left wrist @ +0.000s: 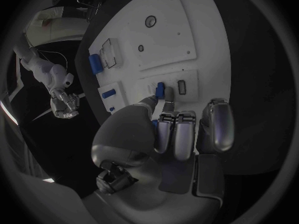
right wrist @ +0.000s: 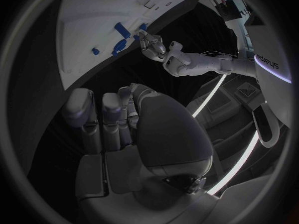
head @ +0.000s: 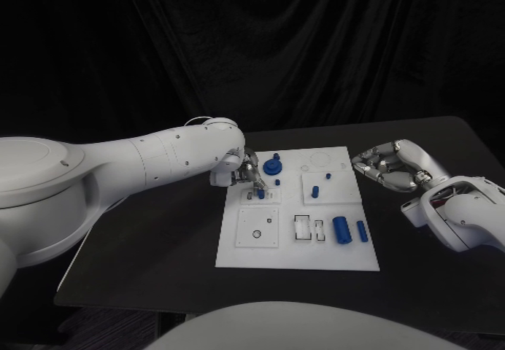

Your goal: Assemble the parts on the task board

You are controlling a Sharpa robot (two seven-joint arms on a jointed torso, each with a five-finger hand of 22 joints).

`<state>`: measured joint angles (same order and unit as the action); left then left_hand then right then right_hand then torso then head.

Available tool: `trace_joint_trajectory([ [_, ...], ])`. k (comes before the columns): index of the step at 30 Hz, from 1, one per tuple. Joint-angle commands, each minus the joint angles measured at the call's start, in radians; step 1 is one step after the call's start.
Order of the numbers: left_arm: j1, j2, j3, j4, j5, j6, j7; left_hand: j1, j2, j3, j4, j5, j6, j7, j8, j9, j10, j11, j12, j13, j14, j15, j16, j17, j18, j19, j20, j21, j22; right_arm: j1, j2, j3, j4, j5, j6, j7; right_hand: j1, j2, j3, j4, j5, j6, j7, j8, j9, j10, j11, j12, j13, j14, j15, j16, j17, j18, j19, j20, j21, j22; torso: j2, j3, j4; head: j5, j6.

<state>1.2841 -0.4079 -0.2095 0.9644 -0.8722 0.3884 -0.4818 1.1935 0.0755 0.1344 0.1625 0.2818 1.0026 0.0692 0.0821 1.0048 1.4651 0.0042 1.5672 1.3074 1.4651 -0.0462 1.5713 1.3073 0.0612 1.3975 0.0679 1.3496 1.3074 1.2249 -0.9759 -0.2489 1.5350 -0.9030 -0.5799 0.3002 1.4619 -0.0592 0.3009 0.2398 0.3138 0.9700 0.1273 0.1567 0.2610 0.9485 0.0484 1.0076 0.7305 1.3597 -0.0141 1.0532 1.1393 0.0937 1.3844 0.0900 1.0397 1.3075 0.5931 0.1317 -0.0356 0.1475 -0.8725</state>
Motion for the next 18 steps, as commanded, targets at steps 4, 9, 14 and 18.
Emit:
trace_joint_trajectory([
  [4,-0.006,0.000,-0.002,0.005,0.006,0.005,0.011,0.015,0.001,0.008,-0.007,0.006,0.004,-0.003,-0.006,-0.001,0.106,-0.003,0.004,0.263,0.106,-0.002,-0.001,0.263,0.004,-0.006,-0.002,-0.007,0.138,-0.002,0.001,0.001,-0.001,-0.001,0.006,-0.014,0.009,0.004,0.001,-0.001,0.005,-0.004,0.001,-0.003,0.001,-0.006,0.002,-0.005,0.000,-0.007,-0.001,-0.003,-0.001,0.006,-0.008,0.002,-0.004,0.132,-0.001,0.0001,0.0001,-0.001,0.000],
  [9,-0.007,-0.001,-0.002,0.005,0.006,0.009,0.006,0.016,-0.001,0.015,-0.012,0.008,0.005,-0.003,-0.007,-0.002,0.106,-0.004,0.004,0.263,0.106,-0.003,-0.001,0.263,0.004,-0.006,-0.003,-0.008,0.138,-0.002,0.002,0.001,-0.002,-0.001,0.009,-0.015,0.009,0.005,0.002,-0.001,0.006,-0.004,0.001,-0.003,0.001,-0.005,0.002,-0.004,0.001,-0.007,-0.001,-0.003,-0.001,0.006,-0.008,0.002,-0.004,0.132,-0.001,-0.0001,-0.0004,0.001,0.000],
  [14,-0.007,-0.001,-0.002,0.005,0.006,0.016,-0.003,0.013,-0.005,0.020,-0.015,0.006,0.005,-0.002,-0.007,-0.002,0.106,-0.003,0.004,0.263,0.106,-0.003,-0.001,0.263,0.004,-0.007,-0.003,-0.010,0.138,-0.003,0.003,0.001,-0.004,-0.001,0.010,-0.015,0.009,0.006,0.002,0.000,0.006,-0.004,0.001,-0.002,0.002,-0.005,0.002,-0.005,0.001,-0.007,-0.001,-0.003,-0.001,0.006,-0.008,0.002,-0.004,0.132,0.000,0.0002,-0.0007,0.002,0.000],
  [18,-0.008,-0.002,-0.002,0.007,0.006,0.018,-0.007,-0.016,-0.011,0.026,-0.010,-0.044,0.009,0.000,-0.007,-0.005,0.106,-0.002,0.004,0.263,0.106,-0.002,-0.001,0.263,0.004,-0.006,-0.003,-0.012,0.139,-0.003,0.003,0.001,-0.004,-0.001,0.011,-0.015,0.008,0.007,0.002,0.001,0.007,-0.003,0.002,-0.002,0.002,-0.005,0.003,-0.004,0.001,-0.007,-0.001,-0.002,0.000,0.006,-0.008,0.002,-0.004,0.132,0.000,-0.0001,-0.0005,0.000,0.000],
])
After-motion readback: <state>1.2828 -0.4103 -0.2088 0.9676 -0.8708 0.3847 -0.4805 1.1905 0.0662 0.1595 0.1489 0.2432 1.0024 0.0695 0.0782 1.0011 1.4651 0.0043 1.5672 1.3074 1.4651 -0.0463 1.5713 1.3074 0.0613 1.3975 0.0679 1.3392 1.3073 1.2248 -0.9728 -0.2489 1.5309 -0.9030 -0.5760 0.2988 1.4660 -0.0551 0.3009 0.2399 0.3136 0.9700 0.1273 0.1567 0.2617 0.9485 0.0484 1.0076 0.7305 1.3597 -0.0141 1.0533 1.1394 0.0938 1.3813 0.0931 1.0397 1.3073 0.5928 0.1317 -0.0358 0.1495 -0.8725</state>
